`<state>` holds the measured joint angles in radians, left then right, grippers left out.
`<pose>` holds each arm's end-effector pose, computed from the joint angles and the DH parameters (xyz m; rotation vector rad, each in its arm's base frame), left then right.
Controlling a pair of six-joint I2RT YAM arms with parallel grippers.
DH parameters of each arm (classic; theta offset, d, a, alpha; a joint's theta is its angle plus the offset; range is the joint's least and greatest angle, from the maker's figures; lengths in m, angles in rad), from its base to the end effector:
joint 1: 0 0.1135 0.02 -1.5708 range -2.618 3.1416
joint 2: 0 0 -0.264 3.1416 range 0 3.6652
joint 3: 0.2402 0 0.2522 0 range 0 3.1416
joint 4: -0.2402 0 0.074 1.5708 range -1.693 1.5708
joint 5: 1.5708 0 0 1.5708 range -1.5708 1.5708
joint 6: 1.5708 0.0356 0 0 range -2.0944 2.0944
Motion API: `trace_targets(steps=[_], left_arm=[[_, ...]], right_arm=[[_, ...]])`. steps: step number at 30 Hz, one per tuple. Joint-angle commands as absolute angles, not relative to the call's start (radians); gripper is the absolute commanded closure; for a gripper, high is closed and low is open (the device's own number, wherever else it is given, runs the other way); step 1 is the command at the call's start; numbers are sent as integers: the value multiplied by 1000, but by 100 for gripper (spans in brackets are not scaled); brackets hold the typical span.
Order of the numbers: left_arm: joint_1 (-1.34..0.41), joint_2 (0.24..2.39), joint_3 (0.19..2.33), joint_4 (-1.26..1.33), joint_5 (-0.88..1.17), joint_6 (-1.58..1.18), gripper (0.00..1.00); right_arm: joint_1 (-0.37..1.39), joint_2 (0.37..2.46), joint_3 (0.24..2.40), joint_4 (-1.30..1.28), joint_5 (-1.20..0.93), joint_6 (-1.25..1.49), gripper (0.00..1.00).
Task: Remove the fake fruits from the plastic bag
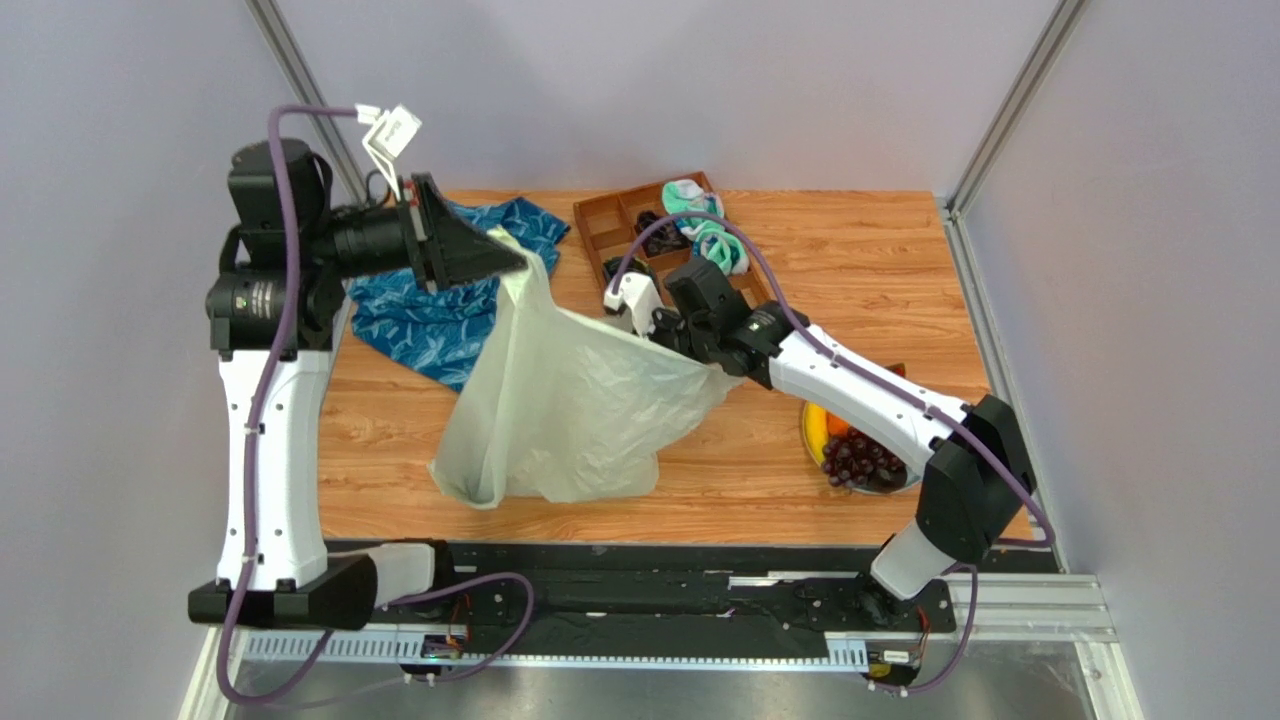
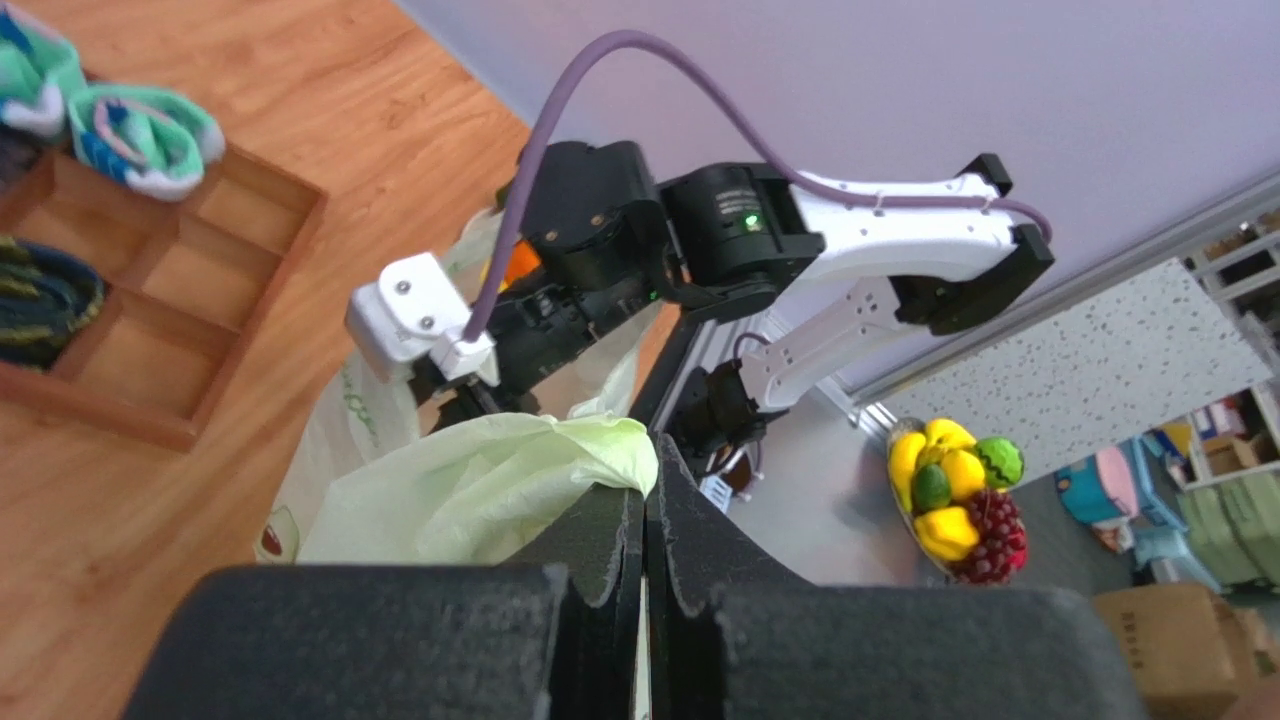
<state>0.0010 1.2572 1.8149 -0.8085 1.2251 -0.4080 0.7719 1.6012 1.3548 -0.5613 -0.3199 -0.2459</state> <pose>0.1981 -0.0333 0.5238 0.5413 1.7826 -1.3821 0.2464 0.2554 0.2979 -1.3117 2.0305 0.6274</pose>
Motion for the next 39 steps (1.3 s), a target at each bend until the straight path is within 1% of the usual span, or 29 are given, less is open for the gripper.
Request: trace_targets(steps=[1, 2, 3, 5, 7, 9, 10, 11, 12, 13, 14, 15, 16, 17, 18, 19, 20, 23, 24, 25, 27, 28, 30, 32, 33, 35, 36, 39], left_arm=[[3, 1137, 1579, -909, 1200, -304, 100], [14, 1106, 1455, -922, 1180, -301, 100], [26, 1038, 1390, -933, 1167, -310, 100], [57, 976, 1247, -952, 1163, -307, 100], [57, 908, 1195, -956, 1148, -296, 100], [55, 910, 1187, -887, 1140, -339, 100], [55, 928, 1207, -864, 1141, -350, 100], [55, 954, 1279, -841, 1144, -359, 100], [57, 1021, 1325, -795, 1152, -380, 100], [52, 1058, 1375, -760, 1167, -400, 100], [42, 1095, 1472, -703, 1207, -481, 100], [28, 1176, 1527, -602, 1227, -514, 100], [5, 1224, 1593, -580, 1241, -534, 100], [-39, 1268, 1723, -568, 1253, -547, 100], [-60, 1345, 1777, -545, 1259, -552, 100], [-92, 1374, 1857, -528, 1259, -563, 100], [-104, 1415, 1882, -496, 1261, -587, 100], [-130, 1418, 1884, -489, 1270, -603, 100], [-130, 1399, 1853, -479, 1275, -615, 100], [-130, 1378, 1770, -471, 1285, -624, 100], [-129, 1297, 1677, -477, 1285, -632, 100], [-130, 1266, 1589, -474, 1279, -646, 100], [-130, 1189, 1493, -477, 1275, -647, 100], [-130, 1152, 1467, -509, 1266, -620, 100], [-130, 1149, 1456, -515, 1264, -614, 100], [-130, 1155, 1457, -522, 1253, -600, 100], [-130, 1161, 1466, -522, 1249, -598, 100], [-130, 1184, 1483, -525, 1244, -594, 100]], right_arm=[[788, 1485, 1269, -545, -294, -305, 60], [788, 1477, 1259, -551, -304, -313, 61], [790, 1470, 1252, -557, -313, -317, 61], [792, 1471, 1255, -557, -345, -333, 61], [795, 1491, 1284, -563, -362, -339, 61], [796, 1544, 1333, -575, -446, -337, 61], [799, 1567, 1353, -581, -486, -331, 62], [807, 1613, 1374, -586, -549, -325, 61], [816, 1630, 1390, -583, -567, -319, 61], [825, 1649, 1417, -575, -572, -313, 60], [848, 1669, 1428, -566, -560, -293, 60], [856, 1699, 1437, -536, -555, -282, 59], [862, 1718, 1463, -523, -555, -266, 58], [874, 1735, 1480, -512, -560, -235, 58], [877, 1767, 1502, -503, -567, -220, 58], [882, 1781, 1541, -506, -593, -209, 58], [884, 1792, 1558, -514, -597, -190, 57], [885, 1784, 1560, -517, -533, -184, 43], [884, 1754, 1543, -515, -493, -190, 33], [882, 1729, 1517, -511, -403, -199, 29], [868, 1688, 1422, -502, -359, -225, 25], [842, 1649, 1392, -505, -348, -225, 25], [813, 1622, 1322, -499, -354, -210, 27], [787, 1623, 1309, -485, -390, -204, 30], [787, 1632, 1313, -479, -396, -199, 33], [788, 1693, 1345, -468, -443, -173, 36], [792, 1715, 1394, -466, -451, -160, 39], [801, 1822, 1494, -468, -440, -100, 44]])
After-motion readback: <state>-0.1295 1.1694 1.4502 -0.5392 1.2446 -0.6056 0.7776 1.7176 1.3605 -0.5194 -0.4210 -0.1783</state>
